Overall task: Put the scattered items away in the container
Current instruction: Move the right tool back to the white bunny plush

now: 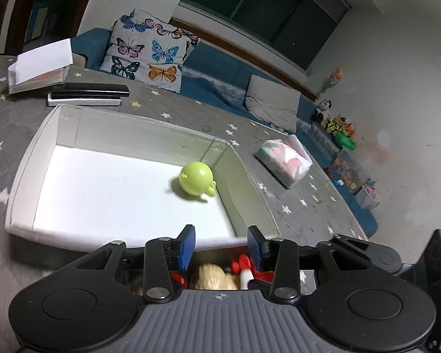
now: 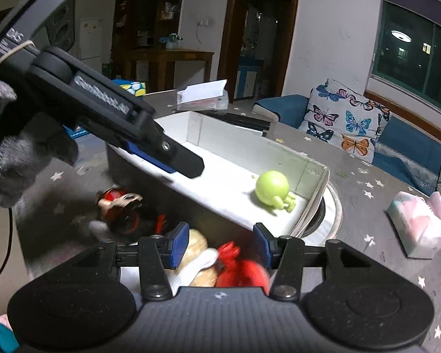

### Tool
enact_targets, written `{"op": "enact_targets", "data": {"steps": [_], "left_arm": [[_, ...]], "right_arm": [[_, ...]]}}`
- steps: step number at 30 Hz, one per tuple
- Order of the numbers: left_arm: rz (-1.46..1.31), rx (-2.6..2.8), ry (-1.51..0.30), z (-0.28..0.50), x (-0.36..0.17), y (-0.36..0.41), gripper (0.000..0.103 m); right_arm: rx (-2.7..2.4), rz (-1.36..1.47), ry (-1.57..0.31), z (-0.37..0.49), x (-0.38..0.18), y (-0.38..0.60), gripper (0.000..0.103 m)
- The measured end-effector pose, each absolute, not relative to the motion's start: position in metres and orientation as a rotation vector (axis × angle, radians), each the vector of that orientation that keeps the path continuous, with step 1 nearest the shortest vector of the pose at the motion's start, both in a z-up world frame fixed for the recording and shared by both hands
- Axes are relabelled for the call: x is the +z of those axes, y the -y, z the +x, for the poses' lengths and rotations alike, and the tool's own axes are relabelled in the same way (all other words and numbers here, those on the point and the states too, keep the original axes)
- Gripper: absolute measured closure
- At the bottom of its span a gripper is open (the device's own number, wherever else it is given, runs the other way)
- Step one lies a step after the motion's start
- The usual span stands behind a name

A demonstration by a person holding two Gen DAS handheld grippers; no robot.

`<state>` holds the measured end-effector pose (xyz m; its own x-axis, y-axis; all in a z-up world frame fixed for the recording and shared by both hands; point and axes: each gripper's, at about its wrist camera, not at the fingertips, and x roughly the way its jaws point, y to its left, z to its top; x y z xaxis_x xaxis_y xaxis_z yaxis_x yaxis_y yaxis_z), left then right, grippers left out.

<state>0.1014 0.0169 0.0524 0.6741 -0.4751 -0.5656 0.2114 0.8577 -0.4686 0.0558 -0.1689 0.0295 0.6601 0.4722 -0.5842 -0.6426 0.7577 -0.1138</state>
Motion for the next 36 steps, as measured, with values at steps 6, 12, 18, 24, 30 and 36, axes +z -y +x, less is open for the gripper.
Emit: {"op": "enact_targets", "data": {"steps": [6, 12, 18, 24, 30, 36], "left_arm": [[-0.385, -0.413, -0.729, 0.066, 0.049, -0.020, 0.062], [-0.374, -0.422, -0.755, 0.043, 0.037, -0.019, 0.062], [-0.380, -0.432, -0.794, 0.033, 0.020, -0.021, 0.062], [-0.402, -0.432, -0.797, 0.028, 0.015, -0.025, 0.062], [-0.415, -0.434, -0.800, 0.026, 0.011, -0.031, 0.062], [-0.463, -0.429, -0.810, 0.031, 0.006, -0.036, 0.062]], "right_arm": [[0.662, -0.368, -0.571, 0.030, 0.016, 0.158, 0.054], [0.690, -0.403, -0.569, 0.004, 0.009, 0.151, 0.054], [0.721, -0.426, -0.584, -0.009, 0.002, 0.148, 0.054], [0.748, -0.402, -0.609, -0.008, 0.000, 0.150, 0.053], [0.842, -0.412, -0.649, -0.028, -0.004, 0.151, 0.053], [0.866, -0.400, -0.653, -0.037, -0.004, 0.152, 0.054]]}}
